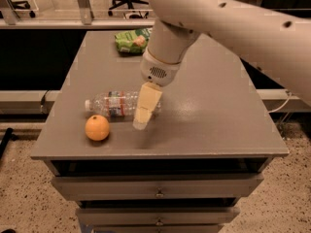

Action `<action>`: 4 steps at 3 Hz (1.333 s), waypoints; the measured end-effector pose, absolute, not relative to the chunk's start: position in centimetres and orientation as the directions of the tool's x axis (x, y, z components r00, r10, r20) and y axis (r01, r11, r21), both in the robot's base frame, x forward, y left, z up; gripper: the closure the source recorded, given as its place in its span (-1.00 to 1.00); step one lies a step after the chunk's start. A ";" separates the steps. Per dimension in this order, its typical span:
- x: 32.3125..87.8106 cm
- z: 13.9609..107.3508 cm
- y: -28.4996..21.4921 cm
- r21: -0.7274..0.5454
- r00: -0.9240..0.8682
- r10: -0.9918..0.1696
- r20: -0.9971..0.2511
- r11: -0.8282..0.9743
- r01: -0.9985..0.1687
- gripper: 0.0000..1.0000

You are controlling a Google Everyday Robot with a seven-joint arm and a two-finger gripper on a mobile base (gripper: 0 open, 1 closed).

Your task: Move water bottle near orange

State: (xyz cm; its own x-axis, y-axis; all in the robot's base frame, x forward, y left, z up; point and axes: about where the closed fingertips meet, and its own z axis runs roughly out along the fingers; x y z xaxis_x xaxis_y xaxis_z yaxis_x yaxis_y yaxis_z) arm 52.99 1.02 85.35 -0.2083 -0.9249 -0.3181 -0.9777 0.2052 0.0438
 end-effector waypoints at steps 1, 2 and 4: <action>52.4 88.0 -3.0 -0.068 -0.212 -0.900 -0.381 0.256 -0.964 -1.00; 52.3 90.0 -6.6 -0.153 -0.185 -0.882 -0.433 0.274 -0.949 -1.00; 53.2 93.5 -15.9 -0.358 -0.024 -0.877 -0.480 0.220 -0.908 -1.00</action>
Offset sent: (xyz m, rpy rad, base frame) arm -0.0085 -0.1237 0.0725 0.1242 -0.3406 -0.0900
